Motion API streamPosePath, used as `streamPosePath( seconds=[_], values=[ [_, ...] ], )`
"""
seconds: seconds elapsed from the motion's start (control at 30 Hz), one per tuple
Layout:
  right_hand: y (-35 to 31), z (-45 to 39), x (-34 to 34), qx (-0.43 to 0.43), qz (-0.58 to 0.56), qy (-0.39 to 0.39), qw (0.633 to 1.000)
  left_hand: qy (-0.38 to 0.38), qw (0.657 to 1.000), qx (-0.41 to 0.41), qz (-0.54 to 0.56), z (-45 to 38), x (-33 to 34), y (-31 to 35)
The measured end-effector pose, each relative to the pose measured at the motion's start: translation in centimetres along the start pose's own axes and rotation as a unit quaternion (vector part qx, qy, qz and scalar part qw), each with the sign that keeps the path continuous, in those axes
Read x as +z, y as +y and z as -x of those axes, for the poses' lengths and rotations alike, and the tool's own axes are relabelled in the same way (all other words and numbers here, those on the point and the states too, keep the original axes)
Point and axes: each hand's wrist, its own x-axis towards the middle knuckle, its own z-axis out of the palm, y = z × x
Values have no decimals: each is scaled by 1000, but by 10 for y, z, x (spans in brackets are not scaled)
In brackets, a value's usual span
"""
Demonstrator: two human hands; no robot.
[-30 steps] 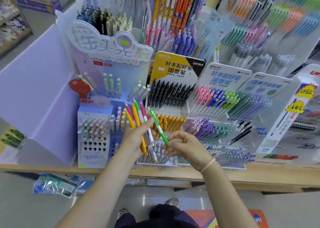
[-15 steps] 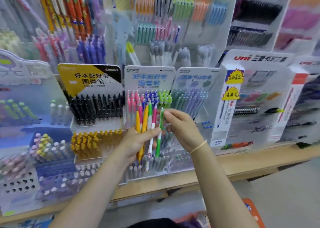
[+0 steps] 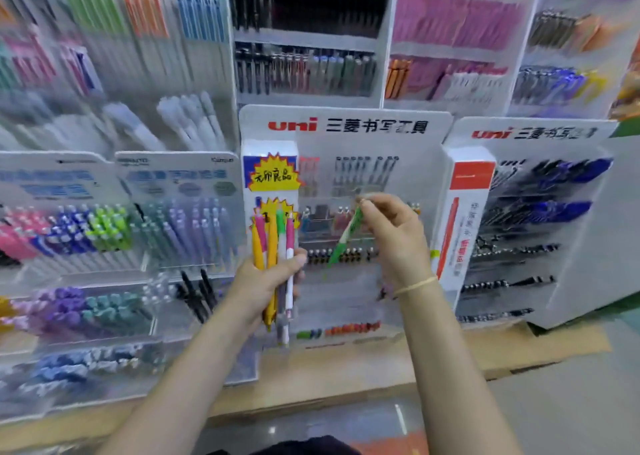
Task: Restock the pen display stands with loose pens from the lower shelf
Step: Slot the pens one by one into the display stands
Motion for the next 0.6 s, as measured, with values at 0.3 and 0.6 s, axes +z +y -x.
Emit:
streamPosePath(
  seconds=[0.3,0.6],
  values=[
    [-36,-38,-41,-104,-45,49,992,-12,999,48,-10,-13,52,14],
    [-19,-44,-70,-81,36,24,996,-71,997,41,-13,-18,81,3]
  ],
)
